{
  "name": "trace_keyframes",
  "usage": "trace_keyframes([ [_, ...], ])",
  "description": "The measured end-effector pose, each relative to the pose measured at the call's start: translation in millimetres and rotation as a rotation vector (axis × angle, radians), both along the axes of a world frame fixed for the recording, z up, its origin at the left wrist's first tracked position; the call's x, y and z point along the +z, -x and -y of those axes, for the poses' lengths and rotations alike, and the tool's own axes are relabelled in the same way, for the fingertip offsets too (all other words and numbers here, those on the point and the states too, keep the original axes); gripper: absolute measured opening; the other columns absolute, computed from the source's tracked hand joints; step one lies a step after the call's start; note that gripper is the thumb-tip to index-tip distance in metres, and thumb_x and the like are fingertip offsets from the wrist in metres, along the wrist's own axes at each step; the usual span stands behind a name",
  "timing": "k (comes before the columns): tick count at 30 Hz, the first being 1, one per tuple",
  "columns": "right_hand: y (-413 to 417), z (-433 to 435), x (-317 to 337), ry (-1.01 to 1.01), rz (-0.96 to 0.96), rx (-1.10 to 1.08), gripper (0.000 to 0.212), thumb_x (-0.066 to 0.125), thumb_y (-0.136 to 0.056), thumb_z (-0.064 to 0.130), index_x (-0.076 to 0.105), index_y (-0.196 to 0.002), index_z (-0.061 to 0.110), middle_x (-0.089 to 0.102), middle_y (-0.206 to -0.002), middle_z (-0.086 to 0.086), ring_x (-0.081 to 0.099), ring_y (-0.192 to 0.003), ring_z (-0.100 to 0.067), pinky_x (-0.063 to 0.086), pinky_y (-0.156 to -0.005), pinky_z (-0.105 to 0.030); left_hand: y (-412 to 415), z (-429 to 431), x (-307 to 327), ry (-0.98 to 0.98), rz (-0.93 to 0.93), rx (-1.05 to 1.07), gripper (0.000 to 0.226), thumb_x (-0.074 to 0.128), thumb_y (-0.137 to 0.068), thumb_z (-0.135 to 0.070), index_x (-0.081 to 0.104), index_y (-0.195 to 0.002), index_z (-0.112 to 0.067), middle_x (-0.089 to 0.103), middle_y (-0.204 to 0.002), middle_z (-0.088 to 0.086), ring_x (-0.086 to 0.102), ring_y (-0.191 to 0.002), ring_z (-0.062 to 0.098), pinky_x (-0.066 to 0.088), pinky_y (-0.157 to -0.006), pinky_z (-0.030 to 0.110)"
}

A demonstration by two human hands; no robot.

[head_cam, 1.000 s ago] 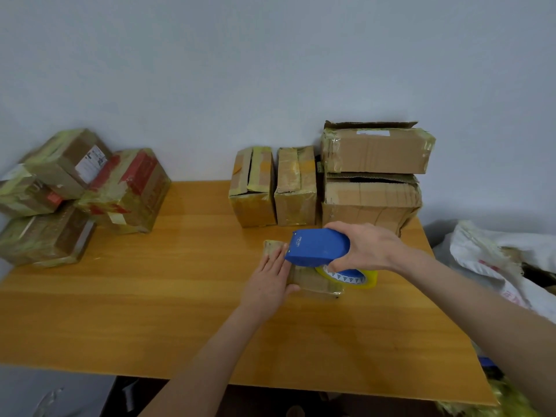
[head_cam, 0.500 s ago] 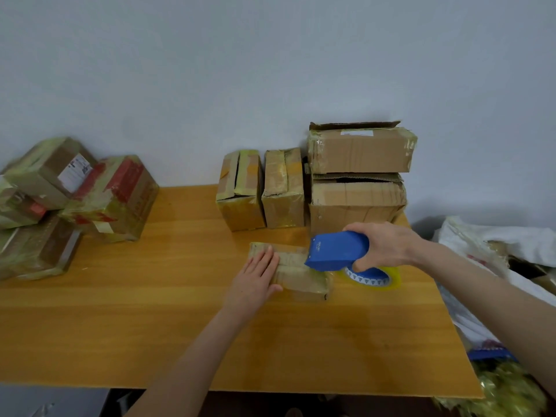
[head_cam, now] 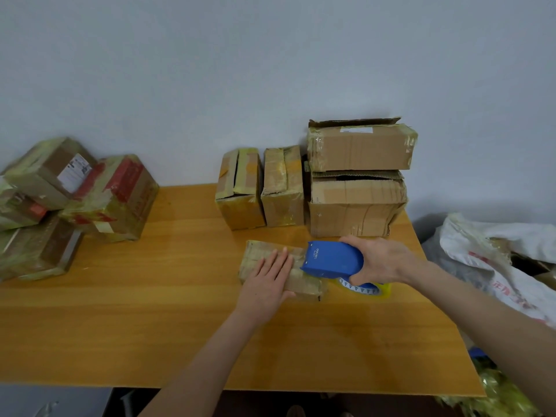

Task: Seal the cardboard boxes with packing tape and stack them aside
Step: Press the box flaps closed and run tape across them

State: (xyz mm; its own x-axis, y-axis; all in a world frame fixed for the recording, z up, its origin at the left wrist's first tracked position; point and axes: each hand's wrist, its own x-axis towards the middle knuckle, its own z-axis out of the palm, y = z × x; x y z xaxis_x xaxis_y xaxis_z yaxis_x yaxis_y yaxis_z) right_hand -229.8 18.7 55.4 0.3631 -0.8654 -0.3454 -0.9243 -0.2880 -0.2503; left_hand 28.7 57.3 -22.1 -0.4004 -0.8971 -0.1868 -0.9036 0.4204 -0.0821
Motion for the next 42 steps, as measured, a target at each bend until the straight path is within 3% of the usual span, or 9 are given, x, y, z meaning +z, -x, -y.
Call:
trace_keyframes([
  [12,29.1,-19.3,3.2,-0.099,0.142,-0.056,0.07,0.072,-0.073,0.036,0.036,-0.133,0.042,0.058,-0.093,0.016,0.06,-0.077,-0.006,0.05,-0.065,-0.025,-9.9,1.0,6.0,-0.033,0.042,-0.049,0.074,0.031,-0.099,-0.047,-0.023,-0.142,-0.019,-0.027,-0.151,0.001,-0.023,-0.14,0.02,-0.007,-0.12,0.037],
  [16,51.7,-33.2,0.0,-0.147,0.107,-0.112,0.076,0.072,-0.073,0.035,0.033,-0.137,0.042,0.06,-0.1,0.012,0.059,-0.079,-0.006,0.048,-0.063,-0.019,-9.2,2.0,2.0,0.005,-0.057,-0.042,0.089,0.067,-0.077,-0.048,0.025,-0.146,-0.01,0.027,-0.152,0.011,0.037,-0.138,0.03,0.031,-0.11,0.043],
  [17,51.5,-37.0,-3.5,-0.155,0.097,-0.112,0.077,0.071,-0.073,0.035,0.031,-0.139,0.041,0.06,-0.1,0.011,0.059,-0.079,-0.007,0.048,-0.063,-0.02,-10.1,3.0,-0.8,0.013,-0.072,-0.041,0.091,0.07,-0.074,-0.048,0.027,-0.145,-0.01,0.03,-0.151,0.011,0.04,-0.136,0.03,0.032,-0.108,0.044],
  [20,38.0,-41.0,-19.7,-0.164,0.067,-0.081,0.079,0.07,-0.076,0.036,0.028,-0.143,0.036,0.055,-0.102,0.012,0.055,-0.086,-0.011,0.043,-0.062,-0.02,-9.8,1.0,-1.7,-0.004,-0.066,-0.027,0.086,0.04,-0.085,-0.065,0.011,-0.152,-0.02,0.015,-0.155,0.009,0.027,-0.141,0.032,0.027,-0.113,0.048],
  [23,28.6,-38.4,-34.2,-0.165,0.068,-0.09,0.083,0.07,-0.076,0.037,0.025,-0.146,0.033,0.053,-0.104,0.009,0.053,-0.09,-0.016,0.04,-0.065,-0.024,4.5,-4.0,6.3,-0.083,0.015,-0.023,0.096,-0.011,-0.066,-0.086,-0.02,-0.147,-0.035,-0.022,-0.154,0.01,-0.016,-0.143,0.031,-0.003,-0.118,0.05],
  [28,30.7,-36.1,-45.5,-0.176,0.081,-0.118,0.082,0.071,-0.074,0.038,0.027,-0.143,0.036,0.055,-0.107,0.007,0.055,-0.094,-0.019,0.043,-0.066,-0.028,39.3,-15.7,3.8,-0.052,-0.135,0.043,0.085,-0.013,-0.076,-0.074,-0.016,-0.147,-0.026,-0.025,-0.155,0.004,-0.02,-0.145,0.02,-0.008,-0.119,0.046],
  [35,44.8,-44.5,-53.2,-0.225,0.184,-0.19,0.083,0.072,-0.076,0.029,0.026,-0.144,0.037,0.055,-0.109,0.005,0.054,-0.091,-0.017,0.044,-0.066,-0.024,38.8,-14.8,-3.1,-0.046,-0.115,0.032,0.086,-0.033,-0.068,-0.072,-0.021,-0.143,-0.031,-0.029,-0.154,0.004,-0.024,-0.144,0.021,-0.017,-0.114,0.043],
  [38,54.7,-50.4,-53.9,-0.247,0.269,-0.222,0.076,0.073,-0.072,0.026,0.031,-0.133,0.044,0.056,-0.107,0.007,0.057,-0.091,-0.014,0.053,-0.071,-0.03,36.9,-13.7,-3.8,-0.046,-0.114,0.01,0.085,-0.031,-0.071,-0.071,-0.019,-0.144,-0.031,-0.028,-0.154,0.004,-0.022,-0.145,0.021,-0.017,-0.114,0.043],
  [42,57.5,-55.0,-54.2,-0.263,0.301,-0.226,0.085,0.073,-0.068,0.027,0.029,-0.14,0.041,0.055,-0.11,0.009,0.058,-0.094,-0.015,0.056,-0.079,-0.037,34.5,-12.7,-3.4,-0.056,-0.105,0.007,0.081,-0.028,-0.072,-0.07,-0.021,-0.143,-0.032,-0.03,-0.154,0.002,-0.023,-0.144,0.019,-0.017,-0.114,0.042],
])
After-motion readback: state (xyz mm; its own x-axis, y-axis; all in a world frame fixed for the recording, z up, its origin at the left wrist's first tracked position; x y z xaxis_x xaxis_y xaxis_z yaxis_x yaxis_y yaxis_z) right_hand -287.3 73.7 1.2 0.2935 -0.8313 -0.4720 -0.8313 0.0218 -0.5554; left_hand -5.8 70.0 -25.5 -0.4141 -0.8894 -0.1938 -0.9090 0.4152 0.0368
